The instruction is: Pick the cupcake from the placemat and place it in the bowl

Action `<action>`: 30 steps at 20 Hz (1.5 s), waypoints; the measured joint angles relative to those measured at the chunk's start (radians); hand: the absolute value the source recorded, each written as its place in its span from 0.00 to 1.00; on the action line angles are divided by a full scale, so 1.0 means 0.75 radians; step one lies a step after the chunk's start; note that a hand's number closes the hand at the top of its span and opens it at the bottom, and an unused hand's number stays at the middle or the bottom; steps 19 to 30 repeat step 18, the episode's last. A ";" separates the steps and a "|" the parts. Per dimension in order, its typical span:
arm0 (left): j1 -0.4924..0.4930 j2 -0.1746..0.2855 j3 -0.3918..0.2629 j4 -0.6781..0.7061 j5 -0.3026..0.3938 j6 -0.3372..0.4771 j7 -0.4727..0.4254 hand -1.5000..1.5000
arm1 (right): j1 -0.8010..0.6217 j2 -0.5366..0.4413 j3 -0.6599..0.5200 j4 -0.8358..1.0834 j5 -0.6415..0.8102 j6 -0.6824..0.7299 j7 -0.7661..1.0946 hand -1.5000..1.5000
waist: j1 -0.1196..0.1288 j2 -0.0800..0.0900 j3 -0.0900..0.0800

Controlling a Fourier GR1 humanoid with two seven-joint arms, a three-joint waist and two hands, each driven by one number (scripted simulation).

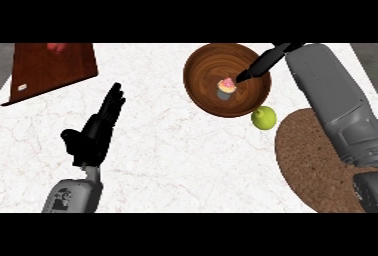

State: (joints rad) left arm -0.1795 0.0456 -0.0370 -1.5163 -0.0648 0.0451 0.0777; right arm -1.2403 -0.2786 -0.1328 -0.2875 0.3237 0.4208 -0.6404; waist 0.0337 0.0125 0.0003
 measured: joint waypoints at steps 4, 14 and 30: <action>0.019 0.004 -0.003 -0.020 0.005 -0.011 -0.004 0.50 | -0.014 -0.089 -0.060 0.063 -0.055 0.109 0.045 0.00 | 0.004 0.002 0.000; -0.020 -0.016 -0.016 0.002 -0.012 0.003 0.001 0.50 | 0.041 -0.219 -0.090 0.088 -0.108 0.274 0.103 0.00 | 0.018 0.013 0.002; 0.022 -0.012 -0.024 -0.036 -0.006 -0.010 0.000 0.50 | 0.104 -0.258 -0.068 0.051 -0.105 0.298 0.079 0.00 | 0.024 0.012 0.003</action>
